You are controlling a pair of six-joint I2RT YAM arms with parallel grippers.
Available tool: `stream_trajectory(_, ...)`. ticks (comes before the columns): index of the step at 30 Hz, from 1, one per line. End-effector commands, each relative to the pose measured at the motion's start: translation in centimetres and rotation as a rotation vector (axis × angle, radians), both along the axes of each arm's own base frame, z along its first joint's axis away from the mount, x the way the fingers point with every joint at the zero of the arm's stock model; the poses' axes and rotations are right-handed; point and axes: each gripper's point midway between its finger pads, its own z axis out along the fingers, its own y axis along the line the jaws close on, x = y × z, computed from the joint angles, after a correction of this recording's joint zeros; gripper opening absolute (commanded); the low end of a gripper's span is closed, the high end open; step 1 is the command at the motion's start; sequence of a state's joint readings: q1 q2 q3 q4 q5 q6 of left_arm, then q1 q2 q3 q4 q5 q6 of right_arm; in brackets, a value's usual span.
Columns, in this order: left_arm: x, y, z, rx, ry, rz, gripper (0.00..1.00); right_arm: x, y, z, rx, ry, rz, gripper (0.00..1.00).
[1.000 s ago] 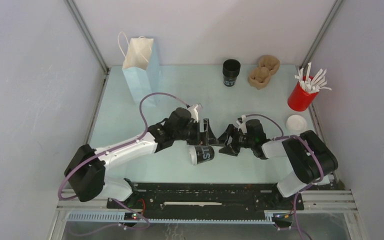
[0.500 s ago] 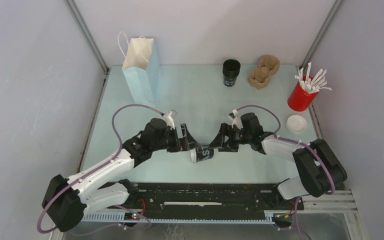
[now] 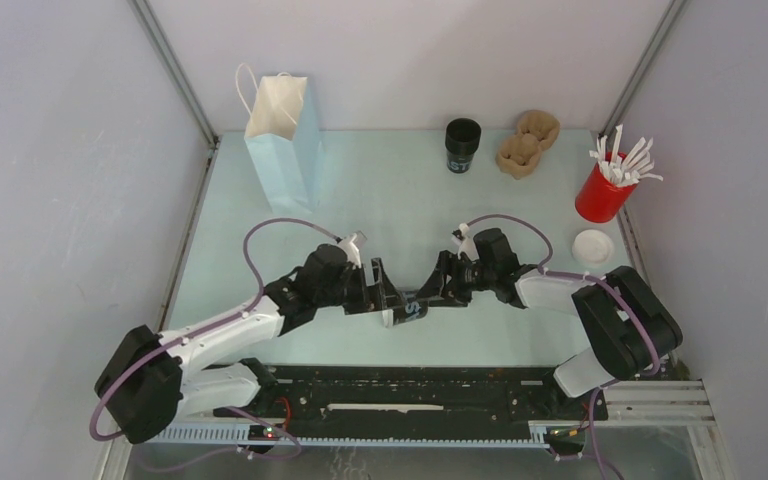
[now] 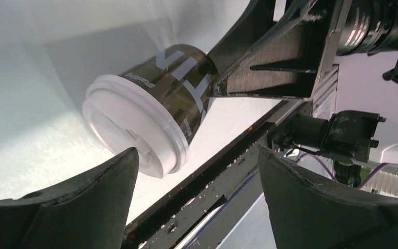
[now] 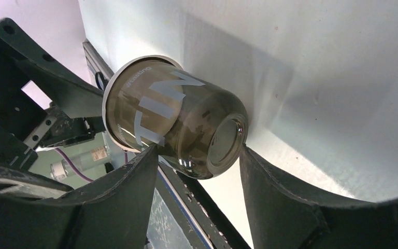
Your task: Pack the takeout coffee
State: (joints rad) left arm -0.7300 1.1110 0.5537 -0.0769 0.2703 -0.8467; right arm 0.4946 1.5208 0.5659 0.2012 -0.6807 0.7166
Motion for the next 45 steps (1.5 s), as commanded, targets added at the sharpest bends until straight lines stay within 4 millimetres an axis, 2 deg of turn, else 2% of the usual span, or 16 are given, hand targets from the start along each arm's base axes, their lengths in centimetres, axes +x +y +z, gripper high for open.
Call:
stream_trajectory(1,0.2,-2.7,3.0,-0.08,-0.042,-0.048,0.89,0.6,0.3,0.3,0.018,-0.014,-0.02,0.66)
stream_trajectory(12,1.2,-4.8,6.7,-0.09,-0.114,-0.077,0.88,0.6,-0.9,-0.4,0.064,0.037,-0.068,0.66)
stream_trajectory(18,1.8,-6.3,5.9,-0.064,-0.091,-0.106,0.88,0.7,-0.9,-0.8,0.082,0.052,-0.062,0.67)
stream_trajectory(21,2.0,-6.4,5.6,-0.052,-0.088,-0.104,0.87,0.6,-1.0,-0.9,0.073,0.049,-0.06,0.68)
stream_trajectory(26,1.9,-6.9,5.4,-0.046,-0.076,-0.121,0.87,1.0,-2.4,-1.1,0.038,0.034,-0.097,0.68)
stream_trajectory(29,1.9,-6.9,5.9,-0.041,-0.091,-0.127,0.88,1.3,-3.4,-0.6,0.008,0.004,-0.122,0.69)
stream_trajectory(33,2.0,-6.3,8.1,-0.023,-0.144,-0.128,0.91,1.7,-4.8,0.8,-0.068,-0.083,-0.137,0.75)
stream_trajectory(36,1.9,-5.6,11.2,-0.041,-0.213,-0.129,0.94,1.8,-5.5,2.4,-0.169,-0.168,-0.113,0.82)
stream_trajectory(39,1.9,-4.1,12.8,-0.015,-0.268,-0.101,0.97,1.8,-5.8,4.1,-0.275,-0.259,-0.081,0.89)
stream_trajectory(41,1.9,-3.0,12.7,-0.006,-0.274,-0.079,0.97,1.5,-5.2,5.4,-0.255,-0.275,-0.059,0.93)
stream_trajectory(43,1.9,-2.1,11.7,-0.016,-0.247,-0.064,0.97,0.7,-3.6,6.8,-0.148,-0.258,-0.015,0.99)
stream_trajectory(45,1.7,-1.4,10.4,-0.035,-0.212,-0.057,0.98,-0.1,-2.0,7.8,-0.049,-0.234,0.034,1.0)
